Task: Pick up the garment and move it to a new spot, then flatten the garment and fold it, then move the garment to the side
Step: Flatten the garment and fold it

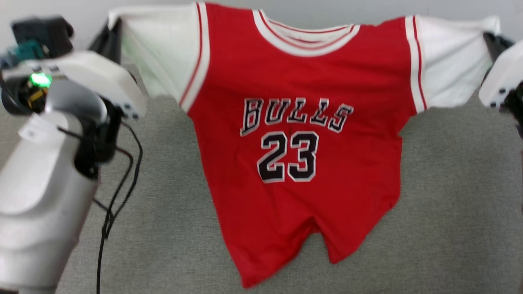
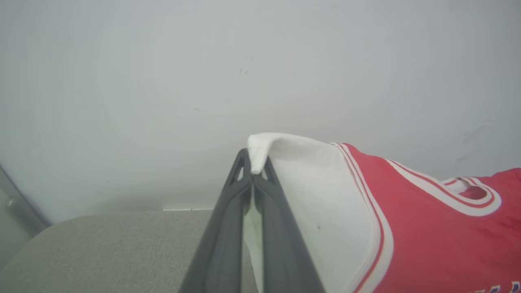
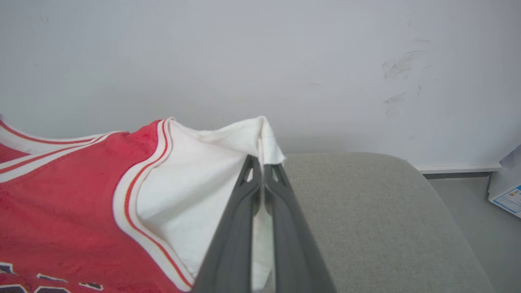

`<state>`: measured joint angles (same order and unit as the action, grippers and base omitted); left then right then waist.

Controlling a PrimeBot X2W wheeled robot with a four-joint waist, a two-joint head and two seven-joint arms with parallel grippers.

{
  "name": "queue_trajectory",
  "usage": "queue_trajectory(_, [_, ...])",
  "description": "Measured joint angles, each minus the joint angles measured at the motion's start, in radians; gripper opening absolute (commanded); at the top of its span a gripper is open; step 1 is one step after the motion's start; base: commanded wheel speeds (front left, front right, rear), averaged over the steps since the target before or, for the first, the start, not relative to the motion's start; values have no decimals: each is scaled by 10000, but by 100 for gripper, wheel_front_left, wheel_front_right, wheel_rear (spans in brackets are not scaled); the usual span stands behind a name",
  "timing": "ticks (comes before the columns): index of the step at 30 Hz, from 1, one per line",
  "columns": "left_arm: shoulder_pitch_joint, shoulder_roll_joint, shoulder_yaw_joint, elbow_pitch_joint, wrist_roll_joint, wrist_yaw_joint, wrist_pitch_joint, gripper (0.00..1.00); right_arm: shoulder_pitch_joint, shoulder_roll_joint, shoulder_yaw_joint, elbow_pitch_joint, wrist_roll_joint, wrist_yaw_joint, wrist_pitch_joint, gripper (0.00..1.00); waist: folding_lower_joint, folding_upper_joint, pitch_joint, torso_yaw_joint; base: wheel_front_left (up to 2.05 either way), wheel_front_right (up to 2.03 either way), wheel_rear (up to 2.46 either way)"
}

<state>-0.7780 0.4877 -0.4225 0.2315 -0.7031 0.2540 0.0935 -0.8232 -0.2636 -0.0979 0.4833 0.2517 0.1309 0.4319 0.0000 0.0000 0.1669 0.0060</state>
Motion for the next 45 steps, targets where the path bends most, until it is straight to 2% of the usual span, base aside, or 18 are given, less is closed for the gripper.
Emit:
queue_trajectory(6, [-2145, -364, 190, 2161, 61, -736, -894, 0, -1664, 213, 59, 575, -575, 0, -974, 0, 0, 0, 242, -126, 0, 0, 0])
queue_trajectory(12, [-4429, -541, 268, 4000, 384, -1241, -1607, 0, -3730, 244, 132, 1379, -890, 0, -1827, 0, 0, 0, 794, -244, 0, 0, 0])
queue_trajectory(17, [-6247, -499, 408, 4943, 531, -1574, -2119, 0, -5430, 196, 236, 2059, -1032, 0, -2487, 0, 1, 0, 1427, -331, 0, 0, 0])
queue_trajectory(23, [-7628, -282, 550, 5499, 564, -1908, -2456, 0, -7215, 197, 506, 2621, -1124, 0, -2917, 0, 1, 0, 2292, -419, 0, 0, 0])
queue_trajectory(30, [-8019, -403, 514, 6125, 506, -2295, -2700, 0, -8171, 391, 846, 3503, -1112, 0, -3133, 0, 1, 0, 3420, -428, 0, 0, 0])
queue_trajectory(36, [-7976, -698, 420, 6886, 360, -2654, -2840, 0, -8197, 621, 1177, 4301, -844, 0, -3448, 0, 2, 0, 4227, -359, 0, 0, 0])
queue_trajectory(40, [-7603, -932, 435, 7287, 186, -2903, -3101, 0, -7935, 610, 1620, 4625, -514, 0, -3772, 0, 2, 0, 4467, -273, 0, 0, 0])
queue_trajectory(45, [-6675, -1108, 431, 7634, 17, -3237, -3359, 0, -6751, 550, 2414, 4778, 305, 0, -4063, 0, 1, 0, 4204, -225, 0, 0, 0])
